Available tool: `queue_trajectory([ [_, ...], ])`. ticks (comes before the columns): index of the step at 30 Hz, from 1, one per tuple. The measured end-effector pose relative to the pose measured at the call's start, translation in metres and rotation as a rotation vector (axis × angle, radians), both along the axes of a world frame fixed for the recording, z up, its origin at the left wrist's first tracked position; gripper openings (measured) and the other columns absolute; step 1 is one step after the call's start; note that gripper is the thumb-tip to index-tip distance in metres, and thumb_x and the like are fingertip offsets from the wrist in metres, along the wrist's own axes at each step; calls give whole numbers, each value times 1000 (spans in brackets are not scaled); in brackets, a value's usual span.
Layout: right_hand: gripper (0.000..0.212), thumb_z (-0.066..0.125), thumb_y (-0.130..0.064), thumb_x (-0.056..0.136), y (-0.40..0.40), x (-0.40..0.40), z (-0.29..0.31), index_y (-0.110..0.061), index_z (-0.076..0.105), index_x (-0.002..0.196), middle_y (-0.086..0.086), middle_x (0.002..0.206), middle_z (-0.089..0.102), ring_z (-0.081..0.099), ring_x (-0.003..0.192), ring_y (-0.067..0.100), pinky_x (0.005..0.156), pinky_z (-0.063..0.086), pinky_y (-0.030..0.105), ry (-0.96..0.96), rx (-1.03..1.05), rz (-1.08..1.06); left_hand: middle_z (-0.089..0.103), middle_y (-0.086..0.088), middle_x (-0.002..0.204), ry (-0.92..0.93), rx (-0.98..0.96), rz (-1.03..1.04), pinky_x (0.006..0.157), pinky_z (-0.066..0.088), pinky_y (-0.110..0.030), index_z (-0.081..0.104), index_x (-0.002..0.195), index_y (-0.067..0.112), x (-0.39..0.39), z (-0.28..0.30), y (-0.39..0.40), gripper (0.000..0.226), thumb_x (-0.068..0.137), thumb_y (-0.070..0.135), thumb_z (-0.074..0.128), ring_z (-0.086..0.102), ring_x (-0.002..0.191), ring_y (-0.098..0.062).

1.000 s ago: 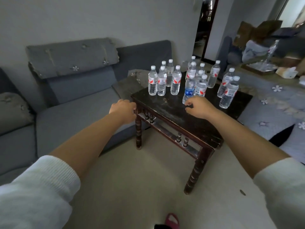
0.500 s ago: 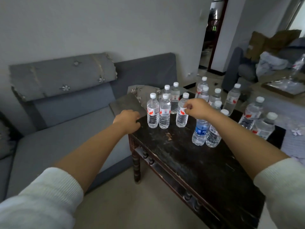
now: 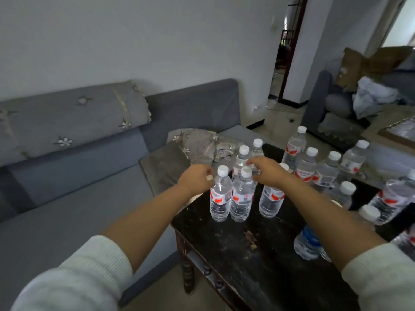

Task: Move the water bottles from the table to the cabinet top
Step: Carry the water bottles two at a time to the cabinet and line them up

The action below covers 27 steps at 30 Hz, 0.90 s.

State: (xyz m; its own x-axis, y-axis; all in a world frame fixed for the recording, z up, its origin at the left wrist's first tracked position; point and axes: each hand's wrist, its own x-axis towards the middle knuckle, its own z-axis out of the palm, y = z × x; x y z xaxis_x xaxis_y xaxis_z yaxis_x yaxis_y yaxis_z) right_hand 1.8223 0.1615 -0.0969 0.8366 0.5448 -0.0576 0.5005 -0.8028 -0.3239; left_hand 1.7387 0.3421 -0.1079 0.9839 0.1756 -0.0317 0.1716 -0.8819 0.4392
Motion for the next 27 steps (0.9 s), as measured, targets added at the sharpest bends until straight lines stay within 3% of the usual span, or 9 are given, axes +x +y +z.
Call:
queue_trajectory([
  [5,61,58,-9,88,31,29,-15,-15,33,144,8,151,34,34,138,25,110,29,30,165,-139,-13,58,-15,127,94,-87,-209,94,43,-30,54,125,4,64,-21,19,45,85,20,66,55,117,-28],
  [9,43,62,-11,86,39,44,-19,-11,53,128,10,135,52,48,124,23,101,38,30,220,-135,-93,62,-15,123,117,-218,-388,92,43,-28,59,119,2,97,-36,33,36,84,9,65,57,116,-27],
  [14,38,63,-20,86,30,39,-25,-13,56,122,0,111,49,46,101,12,83,35,22,200,-161,-176,65,-10,104,128,-360,-567,81,42,-24,64,107,-2,121,-52,41,29,79,3,71,55,93,-14],
  [18,33,58,-30,88,22,40,-32,-9,58,113,5,103,50,46,89,13,80,42,27,137,-200,-252,59,1,89,69,-426,-533,74,42,-21,64,91,11,117,-57,50,21,74,3,74,54,85,-12],
  [21,33,56,-32,89,17,44,-36,-9,59,111,9,109,55,48,89,14,77,41,26,141,-198,-318,51,12,81,36,-416,-491,76,42,-26,49,73,31,118,-67,51,36,73,3,73,52,84,-12],
  [24,41,44,-44,93,22,45,-37,-9,54,112,12,109,60,55,92,20,76,42,30,126,-222,-375,49,13,80,32,-408,-480,77,43,-28,45,71,34,120,-65,49,40,74,5,72,52,85,-13],
  [27,52,33,-53,94,34,45,-40,-7,53,110,12,96,60,59,95,25,79,47,36,72,-273,-463,48,13,78,44,-375,-492,75,39,-26,44,70,33,123,-61,48,40,74,5,73,50,83,-14],
])
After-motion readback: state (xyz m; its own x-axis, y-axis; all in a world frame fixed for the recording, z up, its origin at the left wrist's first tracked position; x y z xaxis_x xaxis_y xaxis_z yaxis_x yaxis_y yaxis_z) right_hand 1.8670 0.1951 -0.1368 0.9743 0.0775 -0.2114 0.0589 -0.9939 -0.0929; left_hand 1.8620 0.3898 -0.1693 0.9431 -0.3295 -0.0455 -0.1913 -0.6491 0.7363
